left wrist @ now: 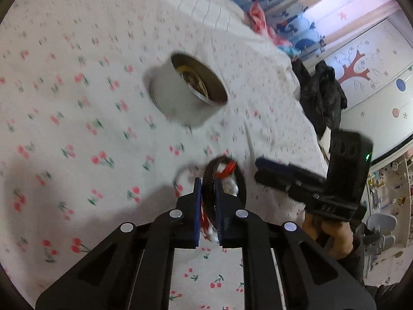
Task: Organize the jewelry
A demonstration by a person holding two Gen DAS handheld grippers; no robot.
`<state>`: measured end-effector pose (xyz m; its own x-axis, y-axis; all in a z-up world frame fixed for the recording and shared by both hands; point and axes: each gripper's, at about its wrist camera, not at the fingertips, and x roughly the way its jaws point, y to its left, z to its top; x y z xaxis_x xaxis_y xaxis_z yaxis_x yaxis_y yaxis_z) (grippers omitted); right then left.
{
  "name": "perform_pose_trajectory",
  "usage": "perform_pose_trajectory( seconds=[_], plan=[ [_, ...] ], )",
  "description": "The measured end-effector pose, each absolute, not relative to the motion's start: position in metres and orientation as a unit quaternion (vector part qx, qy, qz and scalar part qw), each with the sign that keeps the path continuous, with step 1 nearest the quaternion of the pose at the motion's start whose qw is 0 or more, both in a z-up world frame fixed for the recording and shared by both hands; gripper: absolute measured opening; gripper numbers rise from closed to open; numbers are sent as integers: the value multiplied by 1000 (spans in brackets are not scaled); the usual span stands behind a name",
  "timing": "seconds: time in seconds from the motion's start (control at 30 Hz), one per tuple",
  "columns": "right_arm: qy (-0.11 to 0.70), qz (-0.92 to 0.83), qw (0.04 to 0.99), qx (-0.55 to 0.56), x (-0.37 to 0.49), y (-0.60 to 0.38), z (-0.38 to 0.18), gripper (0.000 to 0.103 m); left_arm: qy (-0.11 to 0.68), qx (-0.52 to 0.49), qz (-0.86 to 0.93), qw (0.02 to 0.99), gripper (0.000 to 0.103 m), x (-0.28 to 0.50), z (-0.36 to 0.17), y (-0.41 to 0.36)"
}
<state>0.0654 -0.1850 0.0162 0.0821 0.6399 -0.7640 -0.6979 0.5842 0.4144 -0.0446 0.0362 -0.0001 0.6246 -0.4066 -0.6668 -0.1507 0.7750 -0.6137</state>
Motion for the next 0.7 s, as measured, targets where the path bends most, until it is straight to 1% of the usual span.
perform_pose_trajectory(
  seconds=[0.17,0.3,0.47,0.6,0.7],
  plan=[
    [507,456,731,-35,64,-184,14,51,405,-331,-28,852,9,-50,12,63],
    [508,465,723,-51,59,-178,12,51,404,-342,3,848,9,-56,9,80],
    [475,527,701,-72,36,-168,26,51,406,-342,7,848,9,-56,7,83],
    [490,539,671,-136,9,-154,14,51,408,-344,7,846,9,-55,5,82],
    [496,527,680,-118,9,-161,14,51,408,-344,6,846,9,-54,5,82]
  ],
)
